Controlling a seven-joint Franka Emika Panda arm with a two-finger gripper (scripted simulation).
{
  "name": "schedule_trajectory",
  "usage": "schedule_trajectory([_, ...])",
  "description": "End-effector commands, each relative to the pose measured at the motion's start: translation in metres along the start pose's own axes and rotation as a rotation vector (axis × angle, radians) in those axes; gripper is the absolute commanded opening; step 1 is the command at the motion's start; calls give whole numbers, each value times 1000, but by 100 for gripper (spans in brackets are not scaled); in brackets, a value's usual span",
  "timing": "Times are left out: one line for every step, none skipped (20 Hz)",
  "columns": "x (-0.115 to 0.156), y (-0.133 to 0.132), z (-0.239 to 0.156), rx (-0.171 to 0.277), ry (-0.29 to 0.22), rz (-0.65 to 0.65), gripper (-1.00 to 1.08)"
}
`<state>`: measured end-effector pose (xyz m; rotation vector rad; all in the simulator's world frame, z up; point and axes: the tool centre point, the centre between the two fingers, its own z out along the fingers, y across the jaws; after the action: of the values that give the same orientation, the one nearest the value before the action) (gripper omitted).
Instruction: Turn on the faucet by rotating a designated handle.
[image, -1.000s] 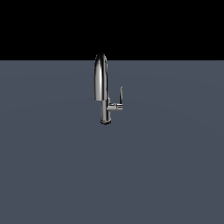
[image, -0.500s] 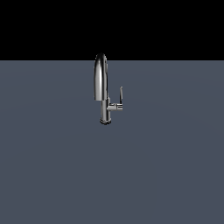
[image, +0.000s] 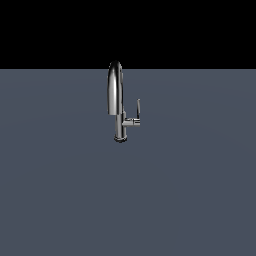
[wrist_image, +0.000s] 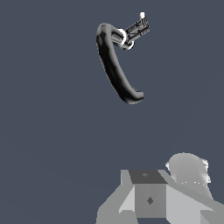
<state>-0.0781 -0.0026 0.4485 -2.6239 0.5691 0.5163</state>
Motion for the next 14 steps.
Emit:
schedule_trajectory([17, -2, 2, 38, -37, 38, -100])
schedule_trajectory([24, -3, 3, 53, -52, 54, -100])
schedule_trajectory([30, -3, 4, 68, -67, 69, -100])
schedule_trajectory([37, -4, 5, 83, -82, 85, -100])
schedule_trajectory([44, -4, 7, 99, -98, 100, -100])
schedule_trajectory([51, -4, 8, 114, -113, 116, -100])
schedule_trajectory([57, -4, 9, 130, -129, 132, -100])
schedule_trajectory([64, -4, 11, 146, -144, 147, -100])
schedule_trajectory([71, -4, 13, 161, -160, 163, -100])
schedule_trajectory([78, -4, 15, 178, -176, 179, -100])
schedule_trajectory([85, -4, 17, 194, -192, 196, -100])
schedule_trajectory([92, -4, 19, 210, -208, 212, -100])
schedule_trajectory([99, -3, 21, 227, -225, 229, -100])
schedule_trajectory([106, -3, 23, 243, -241, 245, -100])
